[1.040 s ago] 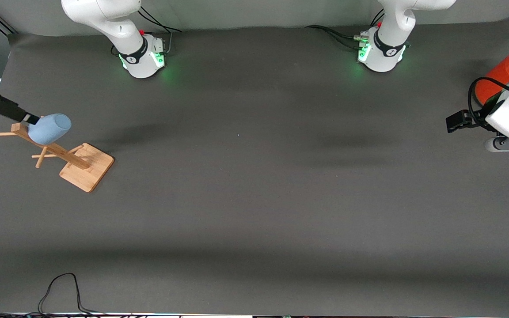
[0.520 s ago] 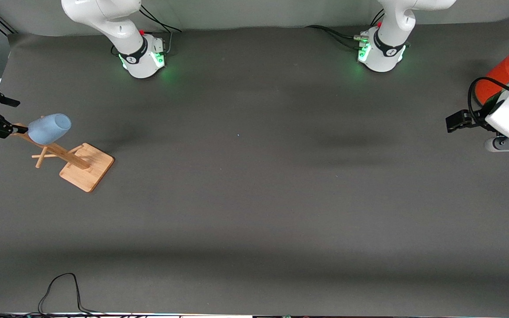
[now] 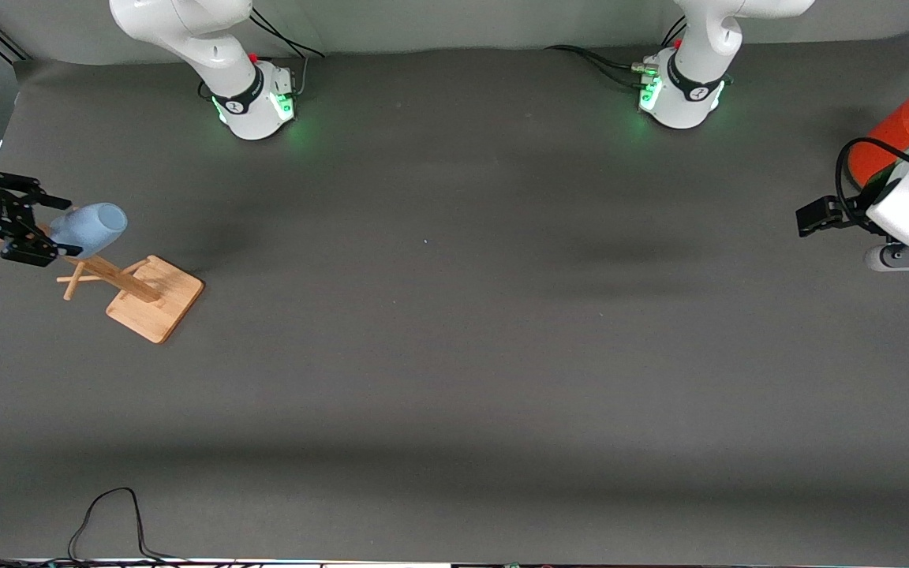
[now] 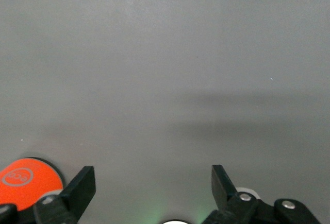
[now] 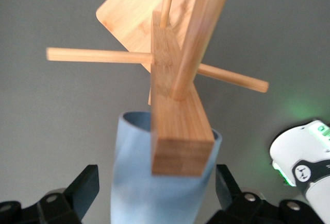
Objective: Rotate and upright cup with both arms
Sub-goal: 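Grasp the blue cup with the right gripper and lift it off the stand, then carry the cup to mid-table and lay it on its side, then open the right gripper and withdraw while the left gripper reaches toward the cup, then lower the left gripper over the cup lying on its side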
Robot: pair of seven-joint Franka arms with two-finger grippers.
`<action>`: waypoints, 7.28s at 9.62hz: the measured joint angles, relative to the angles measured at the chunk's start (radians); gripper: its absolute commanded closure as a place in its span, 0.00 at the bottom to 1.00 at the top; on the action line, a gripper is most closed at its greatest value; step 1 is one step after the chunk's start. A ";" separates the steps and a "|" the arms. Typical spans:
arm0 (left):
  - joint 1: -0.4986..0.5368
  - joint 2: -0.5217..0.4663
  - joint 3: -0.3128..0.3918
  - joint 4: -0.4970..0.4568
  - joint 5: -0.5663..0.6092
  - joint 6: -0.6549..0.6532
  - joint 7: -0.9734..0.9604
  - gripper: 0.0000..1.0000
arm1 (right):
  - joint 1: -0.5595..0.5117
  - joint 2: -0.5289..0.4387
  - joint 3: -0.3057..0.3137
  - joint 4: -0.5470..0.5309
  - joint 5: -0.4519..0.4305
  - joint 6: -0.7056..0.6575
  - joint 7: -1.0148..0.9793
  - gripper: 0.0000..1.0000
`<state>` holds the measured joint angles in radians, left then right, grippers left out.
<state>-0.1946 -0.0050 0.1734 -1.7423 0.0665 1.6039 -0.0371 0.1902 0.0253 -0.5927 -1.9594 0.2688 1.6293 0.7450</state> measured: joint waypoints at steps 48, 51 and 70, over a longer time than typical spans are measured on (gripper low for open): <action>-0.200 0.686 -0.334 0.546 -0.341 0.025 -0.554 0.00 | -0.031 -0.110 0.508 0.225 -0.273 0.115 -0.623 0.00; -0.202 0.782 -0.346 0.560 -0.433 0.145 -0.603 0.00 | -0.053 -0.145 0.460 0.186 -0.271 0.097 -0.717 0.00; -0.164 0.825 -0.380 0.251 -0.715 0.304 0.606 1.00 | -0.085 -0.119 0.455 0.197 -0.249 0.002 -0.559 0.00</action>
<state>-0.3587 0.8197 -0.2063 -1.4911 -0.6489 1.9077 0.5690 0.1055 -0.0941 -0.1373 -1.7619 0.0195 1.6314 0.1862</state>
